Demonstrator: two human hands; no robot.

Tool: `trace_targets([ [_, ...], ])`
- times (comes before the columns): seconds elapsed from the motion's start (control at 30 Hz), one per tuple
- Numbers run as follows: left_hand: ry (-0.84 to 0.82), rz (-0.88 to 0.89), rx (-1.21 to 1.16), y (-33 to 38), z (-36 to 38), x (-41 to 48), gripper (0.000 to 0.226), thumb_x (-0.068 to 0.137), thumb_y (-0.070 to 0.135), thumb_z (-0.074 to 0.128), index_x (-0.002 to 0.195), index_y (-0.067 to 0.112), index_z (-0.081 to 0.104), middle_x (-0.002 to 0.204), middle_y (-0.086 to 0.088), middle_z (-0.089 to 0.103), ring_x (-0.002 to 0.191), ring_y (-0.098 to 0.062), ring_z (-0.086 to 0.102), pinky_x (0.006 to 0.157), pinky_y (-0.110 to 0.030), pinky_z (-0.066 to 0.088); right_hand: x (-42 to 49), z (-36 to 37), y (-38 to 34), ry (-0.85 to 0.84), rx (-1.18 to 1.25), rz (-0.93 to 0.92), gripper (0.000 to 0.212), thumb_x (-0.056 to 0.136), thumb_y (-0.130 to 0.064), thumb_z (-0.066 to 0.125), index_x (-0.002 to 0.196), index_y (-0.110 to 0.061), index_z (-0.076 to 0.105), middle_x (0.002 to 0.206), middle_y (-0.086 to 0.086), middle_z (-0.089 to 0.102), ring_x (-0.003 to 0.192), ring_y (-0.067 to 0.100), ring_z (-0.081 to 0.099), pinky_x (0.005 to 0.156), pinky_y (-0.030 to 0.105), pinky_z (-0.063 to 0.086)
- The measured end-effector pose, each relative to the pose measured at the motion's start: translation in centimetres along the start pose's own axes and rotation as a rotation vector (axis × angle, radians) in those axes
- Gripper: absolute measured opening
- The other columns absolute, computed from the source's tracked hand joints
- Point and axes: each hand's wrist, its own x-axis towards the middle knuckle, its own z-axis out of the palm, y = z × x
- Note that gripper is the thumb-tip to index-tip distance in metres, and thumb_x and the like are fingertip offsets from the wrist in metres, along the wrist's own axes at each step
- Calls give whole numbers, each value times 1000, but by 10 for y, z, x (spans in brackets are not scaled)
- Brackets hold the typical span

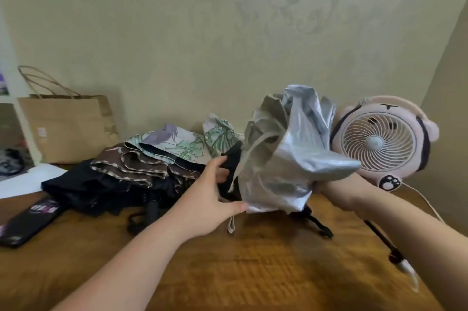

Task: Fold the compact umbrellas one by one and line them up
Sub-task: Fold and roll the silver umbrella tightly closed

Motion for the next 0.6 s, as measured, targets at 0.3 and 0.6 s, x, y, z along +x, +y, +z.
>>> trace_targets([
  [0.3,271,60,-73,27,10,-6,52,81,47,83,122,44,51,105,17,57,93,1,56,74,-17,45,-5,-7,-1,-229,138,144,38,79,6,59,60,-18,37,53,1,25,50,14,16,51,29,13],
  [0.6,305,461,-67,65,-10,-11,41,97,37,67,137,42,59,94,14,56,73,-8,54,71,-22,49,-10,7,3,-296,80,112,39,79,5,62,58,-17,38,53,4,32,48,15,23,52,31,17],
])
